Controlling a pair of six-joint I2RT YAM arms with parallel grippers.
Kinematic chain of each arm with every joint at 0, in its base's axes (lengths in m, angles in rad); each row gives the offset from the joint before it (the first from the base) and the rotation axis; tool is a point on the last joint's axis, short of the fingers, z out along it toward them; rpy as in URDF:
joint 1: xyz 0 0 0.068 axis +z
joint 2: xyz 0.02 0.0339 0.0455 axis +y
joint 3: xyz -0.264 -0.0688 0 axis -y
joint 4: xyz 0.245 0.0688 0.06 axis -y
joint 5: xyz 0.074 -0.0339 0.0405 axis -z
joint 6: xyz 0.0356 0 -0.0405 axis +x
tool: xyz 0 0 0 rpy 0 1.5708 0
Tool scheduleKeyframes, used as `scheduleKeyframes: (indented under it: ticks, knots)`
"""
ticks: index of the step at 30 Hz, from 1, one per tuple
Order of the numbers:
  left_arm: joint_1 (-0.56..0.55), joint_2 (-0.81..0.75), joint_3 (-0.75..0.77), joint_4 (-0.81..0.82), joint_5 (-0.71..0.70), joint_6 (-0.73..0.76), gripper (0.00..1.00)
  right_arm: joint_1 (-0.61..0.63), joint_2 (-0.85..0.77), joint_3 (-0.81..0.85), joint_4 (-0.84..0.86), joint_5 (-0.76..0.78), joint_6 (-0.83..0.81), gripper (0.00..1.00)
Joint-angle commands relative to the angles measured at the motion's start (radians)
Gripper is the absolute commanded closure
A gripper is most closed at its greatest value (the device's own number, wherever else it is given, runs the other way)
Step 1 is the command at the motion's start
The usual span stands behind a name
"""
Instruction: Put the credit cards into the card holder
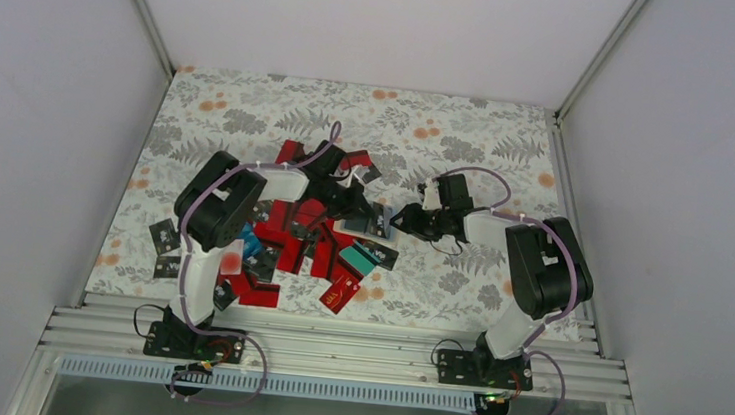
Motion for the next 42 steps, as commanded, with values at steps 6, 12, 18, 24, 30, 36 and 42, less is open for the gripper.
scheduleKeyframes:
  ticks: [6, 12, 18, 24, 30, 36, 42]
  knots:
    - [-0.013, 0.049, 0.027, -0.048, -0.036, 0.009, 0.93, 0.004, 0.046, -0.015, 0.014, 0.022, -0.016, 0.61]
    - [-0.015, 0.049, 0.047, -0.101, -0.061, 0.046, 0.85, 0.004, 0.035, -0.011, 0.013, 0.021, -0.017, 0.61]
    - [-0.025, 0.05, 0.093, -0.154, -0.1, 0.082, 0.75, 0.003, 0.015, -0.009, 0.003, 0.023, -0.02, 0.61]
    - [-0.05, 0.058, 0.142, -0.202, -0.15, 0.106, 0.67, 0.003, -0.002, -0.001, -0.009, 0.036, -0.023, 0.61]
    - [-0.069, 0.066, 0.169, -0.218, -0.172, 0.114, 0.64, 0.003, -0.008, 0.011, -0.028, 0.053, -0.028, 0.61]
    - [-0.08, 0.063, 0.185, -0.239, -0.199, 0.136, 0.53, 0.002, -0.037, 0.023, -0.055, 0.08, -0.034, 0.61]
    - [-0.084, 0.053, 0.184, -0.245, -0.201, 0.15, 0.46, 0.002, -0.079, 0.041, -0.078, 0.082, -0.037, 0.62]
